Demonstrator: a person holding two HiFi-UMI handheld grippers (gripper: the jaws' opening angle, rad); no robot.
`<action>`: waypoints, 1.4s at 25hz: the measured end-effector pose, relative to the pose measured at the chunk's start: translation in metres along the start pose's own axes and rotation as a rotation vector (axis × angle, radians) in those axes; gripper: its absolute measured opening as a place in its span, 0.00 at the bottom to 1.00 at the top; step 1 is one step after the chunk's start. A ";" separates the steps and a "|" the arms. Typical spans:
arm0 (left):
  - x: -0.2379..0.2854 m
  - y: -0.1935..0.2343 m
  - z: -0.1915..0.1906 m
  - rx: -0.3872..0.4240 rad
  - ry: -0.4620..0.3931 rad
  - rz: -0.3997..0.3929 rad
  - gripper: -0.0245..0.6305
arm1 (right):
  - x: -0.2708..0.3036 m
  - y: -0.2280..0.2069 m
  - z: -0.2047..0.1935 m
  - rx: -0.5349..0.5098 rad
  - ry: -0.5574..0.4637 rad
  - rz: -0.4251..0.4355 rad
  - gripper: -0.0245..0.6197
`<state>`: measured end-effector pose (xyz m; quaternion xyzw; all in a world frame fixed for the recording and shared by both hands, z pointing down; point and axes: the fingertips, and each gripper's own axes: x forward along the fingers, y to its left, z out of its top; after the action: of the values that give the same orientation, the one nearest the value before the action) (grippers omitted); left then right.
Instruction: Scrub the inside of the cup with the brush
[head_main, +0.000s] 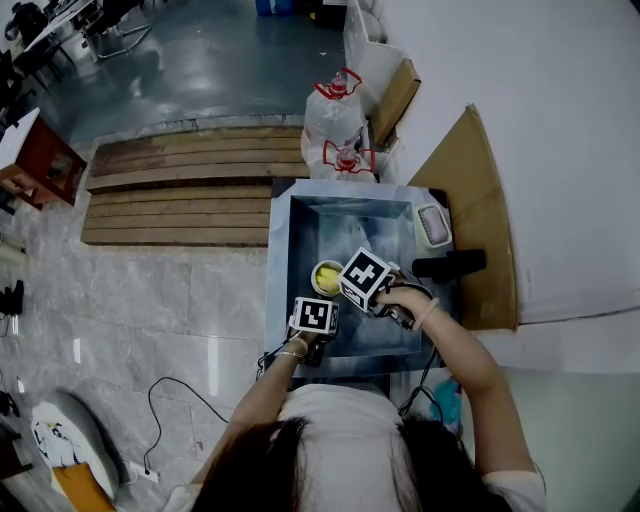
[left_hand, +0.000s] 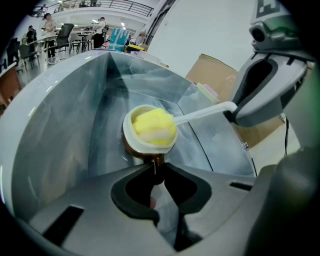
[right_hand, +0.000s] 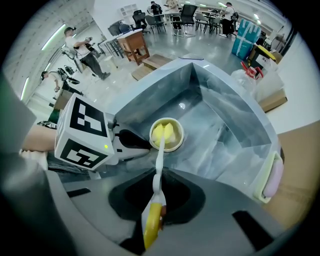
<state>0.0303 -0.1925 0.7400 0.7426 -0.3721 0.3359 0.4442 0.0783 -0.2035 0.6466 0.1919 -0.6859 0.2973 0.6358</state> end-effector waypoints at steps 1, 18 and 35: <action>-0.001 -0.001 0.001 0.003 -0.005 -0.002 0.13 | -0.001 -0.002 0.002 0.001 -0.004 -0.003 0.12; 0.001 0.000 0.003 0.012 -0.014 -0.003 0.13 | -0.004 -0.023 -0.006 0.063 0.013 -0.044 0.11; 0.003 0.000 0.003 0.017 -0.016 -0.006 0.13 | -0.012 -0.010 0.007 0.060 -0.050 0.000 0.11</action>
<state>0.0323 -0.1959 0.7408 0.7501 -0.3704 0.3316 0.4361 0.0813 -0.2169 0.6359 0.2185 -0.6923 0.3129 0.6125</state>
